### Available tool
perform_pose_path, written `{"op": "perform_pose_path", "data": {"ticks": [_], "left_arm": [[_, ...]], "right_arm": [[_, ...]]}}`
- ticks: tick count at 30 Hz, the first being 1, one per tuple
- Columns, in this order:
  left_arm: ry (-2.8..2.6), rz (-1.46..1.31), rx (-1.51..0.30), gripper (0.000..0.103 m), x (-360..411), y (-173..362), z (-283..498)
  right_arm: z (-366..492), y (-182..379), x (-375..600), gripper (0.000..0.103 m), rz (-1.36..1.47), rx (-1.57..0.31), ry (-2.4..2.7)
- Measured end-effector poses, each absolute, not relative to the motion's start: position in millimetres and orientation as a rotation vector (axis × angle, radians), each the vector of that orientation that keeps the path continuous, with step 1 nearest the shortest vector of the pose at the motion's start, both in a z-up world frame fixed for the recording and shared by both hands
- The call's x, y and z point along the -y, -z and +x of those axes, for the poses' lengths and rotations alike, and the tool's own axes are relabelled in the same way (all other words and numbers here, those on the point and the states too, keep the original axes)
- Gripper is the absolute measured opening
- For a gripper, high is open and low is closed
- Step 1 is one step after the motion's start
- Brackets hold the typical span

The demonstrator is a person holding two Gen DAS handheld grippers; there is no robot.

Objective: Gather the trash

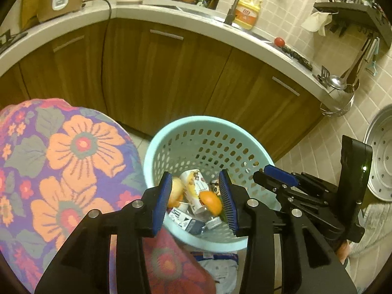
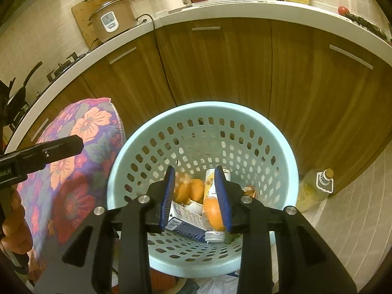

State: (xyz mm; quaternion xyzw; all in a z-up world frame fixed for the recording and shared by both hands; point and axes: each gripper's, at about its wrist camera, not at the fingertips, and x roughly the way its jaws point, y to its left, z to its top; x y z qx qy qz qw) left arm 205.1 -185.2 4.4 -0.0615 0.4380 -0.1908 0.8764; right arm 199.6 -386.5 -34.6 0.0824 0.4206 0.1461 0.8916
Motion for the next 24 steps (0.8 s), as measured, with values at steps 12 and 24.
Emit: {"op": "perform_pose_path", "data": {"ticks": [12, 24], "left_arm": [[0.361, -0.103, -0.707, 0.062, 127.1, -33.4, 142.0], [0.231, -0.022, -0.553, 0.066, 54.6, -36.0, 74.3]], "right_arm": [[145.6, -15.5, 347.8, 0.046, 0.139, -0.721, -0.351], [70.5, -29.2, 298.4, 0.065, 0.086, -0.539, -0.315]]}}
